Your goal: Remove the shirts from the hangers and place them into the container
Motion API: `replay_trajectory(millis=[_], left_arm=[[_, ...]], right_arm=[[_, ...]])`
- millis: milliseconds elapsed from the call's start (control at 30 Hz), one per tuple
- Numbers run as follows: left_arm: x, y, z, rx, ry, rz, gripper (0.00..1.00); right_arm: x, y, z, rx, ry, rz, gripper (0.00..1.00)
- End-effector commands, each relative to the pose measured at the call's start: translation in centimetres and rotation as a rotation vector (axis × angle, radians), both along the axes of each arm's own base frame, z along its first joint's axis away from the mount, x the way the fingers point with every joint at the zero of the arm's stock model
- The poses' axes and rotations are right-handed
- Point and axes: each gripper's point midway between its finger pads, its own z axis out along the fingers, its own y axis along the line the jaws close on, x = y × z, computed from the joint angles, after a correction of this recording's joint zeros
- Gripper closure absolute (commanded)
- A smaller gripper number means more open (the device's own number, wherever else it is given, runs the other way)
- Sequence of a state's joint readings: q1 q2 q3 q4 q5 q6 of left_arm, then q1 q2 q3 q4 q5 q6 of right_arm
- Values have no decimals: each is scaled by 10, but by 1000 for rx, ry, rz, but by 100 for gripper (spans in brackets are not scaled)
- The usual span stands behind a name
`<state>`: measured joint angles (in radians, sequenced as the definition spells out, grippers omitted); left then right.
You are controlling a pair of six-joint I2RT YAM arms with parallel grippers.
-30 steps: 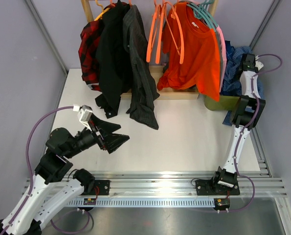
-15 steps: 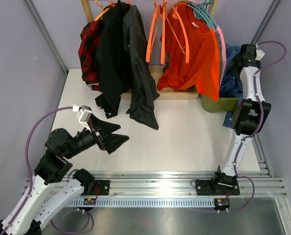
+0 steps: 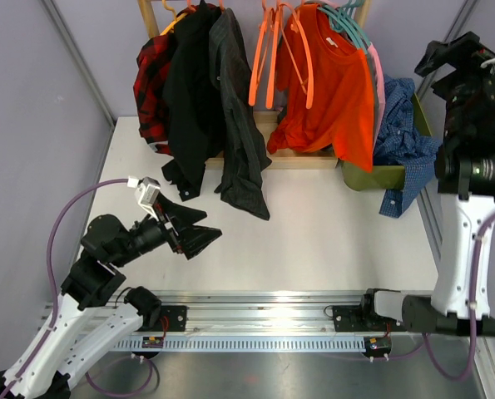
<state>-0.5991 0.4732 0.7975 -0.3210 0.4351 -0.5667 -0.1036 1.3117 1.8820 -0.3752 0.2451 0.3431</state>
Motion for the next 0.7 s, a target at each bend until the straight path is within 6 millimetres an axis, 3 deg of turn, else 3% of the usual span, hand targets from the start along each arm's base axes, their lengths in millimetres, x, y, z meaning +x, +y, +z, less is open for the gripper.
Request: replay_trajectory(millis=[0,33,133,233,267,300,333,400,433,467,500,533,567,600,633,667], left_arm=[[-2,1,20,-16,-67,-10,1],[-1,2,22,-16,-71,-1,1],[0,2,24,-7,-80,3,1],[1,1,25,-4,-83,0,1],[2,0,24,-4,-78,-2,1],[1,-1,24,-6,-77,-8,1],[1,-1,25,-11,-79,-9,1],[1,-1,23,-13,-75,-8,1],[1,0,23,-15,-75,-3,1],[0,1,22,-16,-76,0,1],[-1,3,22,-20,-80,7,1],[-2,5,22,-23,-83,14,1],[-3,6,22,-25,-81,15,1],[-4,9,23,-28,-91,26,1],[-6,10,21,-26,-87,27,1],[-6,11,20,-23,-88,32,1]], right_arm=[[-13,72,1,-89,-42,321,0],[-35,98,14,-94,-89,421,0],[-64,167,14,-102,-75,712,1],[-83,210,8,-157,-24,861,1],[-92,234,6,-174,-23,936,1],[-94,240,8,-186,-14,939,0],[-86,253,-1,-205,18,956,0],[-96,280,2,-225,41,1023,1],[-82,303,-15,-263,99,1046,0],[-81,315,-20,-291,122,1050,1],[-91,326,-10,-309,117,1045,0],[-73,343,-26,-342,168,1031,1],[-74,342,-13,-341,149,1014,1],[-72,351,-15,-345,157,1021,1],[-55,368,-31,-358,200,1021,1],[-55,367,-18,-350,172,1002,0]])
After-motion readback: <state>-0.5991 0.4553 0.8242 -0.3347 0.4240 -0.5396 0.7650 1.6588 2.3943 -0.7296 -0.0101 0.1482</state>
